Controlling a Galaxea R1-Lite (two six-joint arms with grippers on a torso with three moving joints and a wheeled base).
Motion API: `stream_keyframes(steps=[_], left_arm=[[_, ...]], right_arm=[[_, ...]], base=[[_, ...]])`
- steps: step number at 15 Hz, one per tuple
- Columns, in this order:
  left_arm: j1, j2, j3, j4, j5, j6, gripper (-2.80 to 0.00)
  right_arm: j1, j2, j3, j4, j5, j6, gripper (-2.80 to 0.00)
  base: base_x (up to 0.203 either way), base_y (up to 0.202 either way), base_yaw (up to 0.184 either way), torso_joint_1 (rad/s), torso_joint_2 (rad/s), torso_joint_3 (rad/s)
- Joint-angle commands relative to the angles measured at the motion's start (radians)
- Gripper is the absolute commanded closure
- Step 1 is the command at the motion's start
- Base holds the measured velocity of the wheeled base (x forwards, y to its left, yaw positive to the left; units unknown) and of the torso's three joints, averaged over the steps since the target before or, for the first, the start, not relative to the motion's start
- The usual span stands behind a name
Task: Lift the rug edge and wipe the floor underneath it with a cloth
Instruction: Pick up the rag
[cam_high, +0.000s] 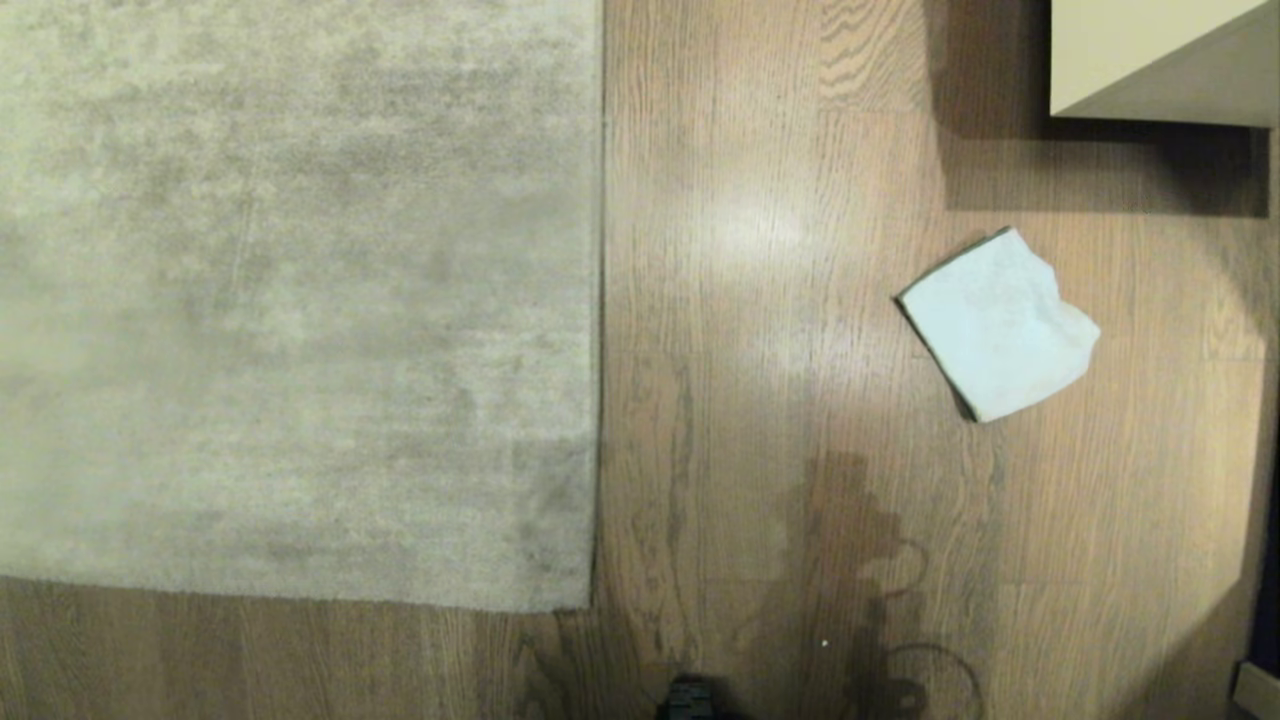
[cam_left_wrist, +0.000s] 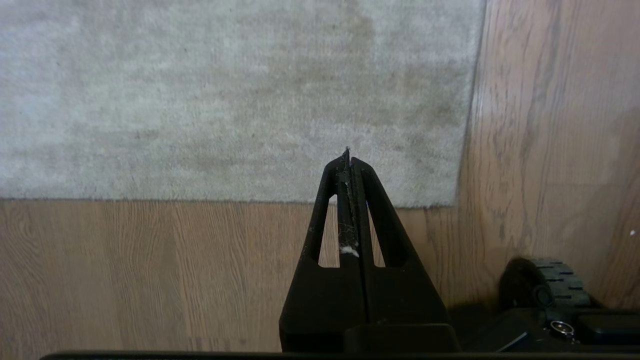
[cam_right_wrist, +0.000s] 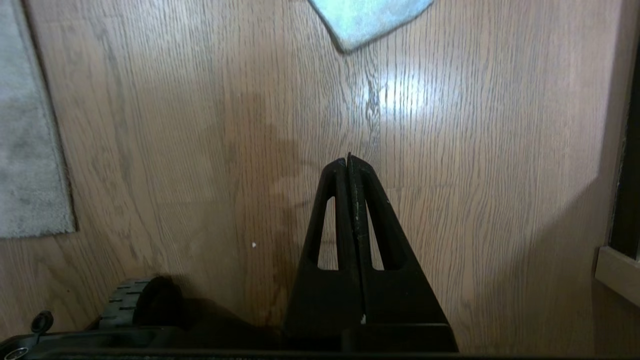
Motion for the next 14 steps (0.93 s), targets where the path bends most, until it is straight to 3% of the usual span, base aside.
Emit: stream_keyframes(steps=[1, 8, 14], left_arm=[[0.0, 0.0, 0.0, 0.0, 0.0, 0.0, 0.0], [0.0, 0.0, 0.0, -0.001, 0.001, 0.0, 0.0], [0.0, 0.0, 0.0, -0.001, 0.001, 0.001, 0.0]], right_arm=[[0.0, 0.0, 0.0, 0.0, 0.0, 0.001, 0.0], [0.0, 0.0, 0.0, 0.0, -0.001, 0.001, 0.0], [0.0, 0.0, 0.0, 0.0, 0.0, 0.001, 0.0]], base=[[0.0, 0.0, 0.0, -0.004, 0.01, -0.195], [0.0, 0.0, 0.0, 0.001, 0.0, -0.186], [0.0, 0.0, 0.0, 0.002, 0.0, -0.016]])
